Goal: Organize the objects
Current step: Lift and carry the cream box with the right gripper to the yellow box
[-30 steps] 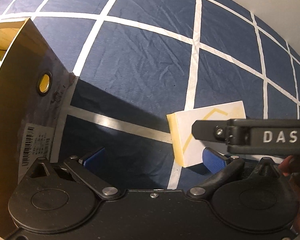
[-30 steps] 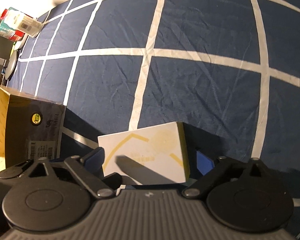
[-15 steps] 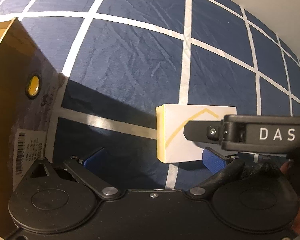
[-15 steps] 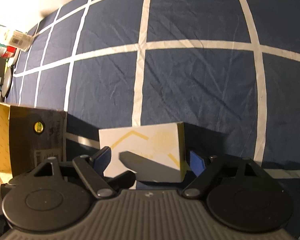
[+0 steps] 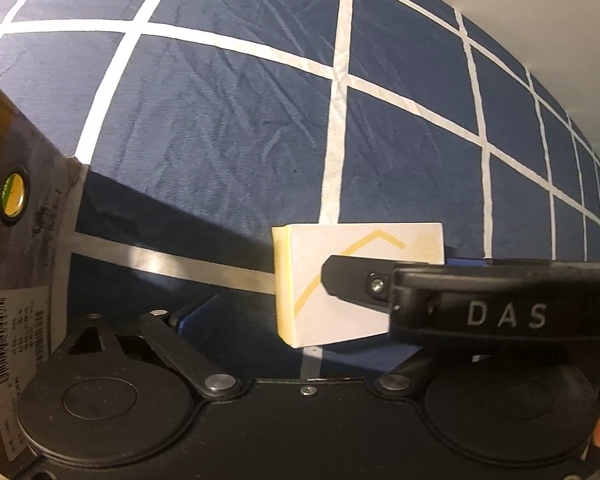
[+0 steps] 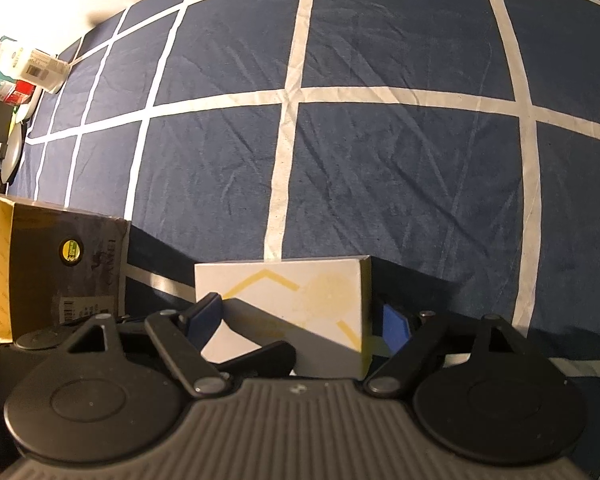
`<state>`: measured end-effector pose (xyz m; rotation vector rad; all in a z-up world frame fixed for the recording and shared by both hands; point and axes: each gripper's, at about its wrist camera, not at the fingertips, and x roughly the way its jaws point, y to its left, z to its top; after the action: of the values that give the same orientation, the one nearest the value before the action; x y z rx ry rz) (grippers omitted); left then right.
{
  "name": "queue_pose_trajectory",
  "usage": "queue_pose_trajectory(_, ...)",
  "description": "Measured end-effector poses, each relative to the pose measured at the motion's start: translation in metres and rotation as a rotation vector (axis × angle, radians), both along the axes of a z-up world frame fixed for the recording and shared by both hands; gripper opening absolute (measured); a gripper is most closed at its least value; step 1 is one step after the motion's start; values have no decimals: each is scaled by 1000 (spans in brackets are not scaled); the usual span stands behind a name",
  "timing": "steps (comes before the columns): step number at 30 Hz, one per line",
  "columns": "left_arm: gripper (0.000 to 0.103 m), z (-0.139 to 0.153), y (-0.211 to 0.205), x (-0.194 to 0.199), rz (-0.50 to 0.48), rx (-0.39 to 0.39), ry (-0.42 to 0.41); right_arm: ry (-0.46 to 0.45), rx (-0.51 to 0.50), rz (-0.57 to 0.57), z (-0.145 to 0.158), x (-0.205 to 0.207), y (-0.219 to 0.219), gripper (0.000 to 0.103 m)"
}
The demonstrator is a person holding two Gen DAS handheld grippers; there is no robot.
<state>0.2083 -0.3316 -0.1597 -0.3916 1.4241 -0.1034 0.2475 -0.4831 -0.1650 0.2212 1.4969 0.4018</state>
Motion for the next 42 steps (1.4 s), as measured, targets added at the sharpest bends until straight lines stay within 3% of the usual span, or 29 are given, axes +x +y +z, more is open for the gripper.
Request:
queue_pose_trajectory(6,83,0,-1,3,-11,-33,-8,-2,-2,-1,-1,0,0,81)
queue_pose_trajectory(10,71,-1,-1,3,-4,-91,-8,-3,-9,6,0,0,1,79)
queue_pose_trajectory(28,69,27,-10,-13,-56,-36,-44,-48,-8,-9,27,-23,-3,73)
queue_pose_trajectory(42,69,78,-6,-72,-81,7,-119,-129,20,-36,76,-87,8,73)
